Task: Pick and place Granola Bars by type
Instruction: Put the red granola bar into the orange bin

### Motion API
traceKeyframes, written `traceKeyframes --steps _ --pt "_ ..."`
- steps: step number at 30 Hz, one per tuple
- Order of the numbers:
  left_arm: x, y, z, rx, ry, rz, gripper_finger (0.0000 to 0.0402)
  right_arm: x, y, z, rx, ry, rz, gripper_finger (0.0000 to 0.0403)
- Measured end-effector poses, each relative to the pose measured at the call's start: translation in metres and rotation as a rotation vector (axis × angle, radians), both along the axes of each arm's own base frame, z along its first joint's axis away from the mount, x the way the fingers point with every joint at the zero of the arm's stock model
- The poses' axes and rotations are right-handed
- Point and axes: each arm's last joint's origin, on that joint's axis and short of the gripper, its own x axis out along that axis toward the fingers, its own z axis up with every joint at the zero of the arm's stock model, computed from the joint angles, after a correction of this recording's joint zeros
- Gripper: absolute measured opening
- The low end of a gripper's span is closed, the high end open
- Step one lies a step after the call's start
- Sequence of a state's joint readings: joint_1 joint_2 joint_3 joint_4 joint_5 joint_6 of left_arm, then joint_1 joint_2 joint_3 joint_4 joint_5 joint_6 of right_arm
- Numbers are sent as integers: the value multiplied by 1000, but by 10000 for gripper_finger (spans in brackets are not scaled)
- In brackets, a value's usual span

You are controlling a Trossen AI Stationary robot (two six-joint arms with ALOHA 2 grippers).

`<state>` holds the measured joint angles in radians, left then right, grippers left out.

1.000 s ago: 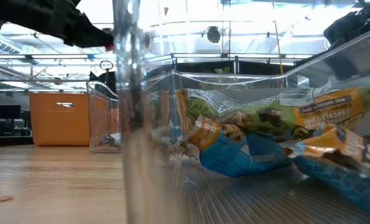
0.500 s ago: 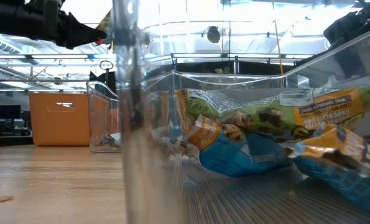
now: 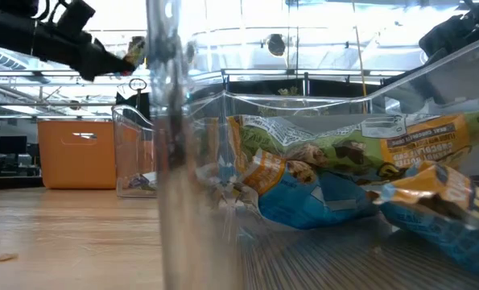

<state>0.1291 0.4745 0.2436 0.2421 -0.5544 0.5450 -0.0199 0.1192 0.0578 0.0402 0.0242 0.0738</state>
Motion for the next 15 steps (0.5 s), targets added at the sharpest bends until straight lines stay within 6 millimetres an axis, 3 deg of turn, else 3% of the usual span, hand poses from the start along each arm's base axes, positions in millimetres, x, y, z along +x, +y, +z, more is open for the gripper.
traceKeyframes --steps 7,15 --pt "-1 8 -5 56 109 373 18 0 0 0 0 0 0 89" --pt "2 9 -9 34 120 432 18 0 0 0 0 0 0 89"
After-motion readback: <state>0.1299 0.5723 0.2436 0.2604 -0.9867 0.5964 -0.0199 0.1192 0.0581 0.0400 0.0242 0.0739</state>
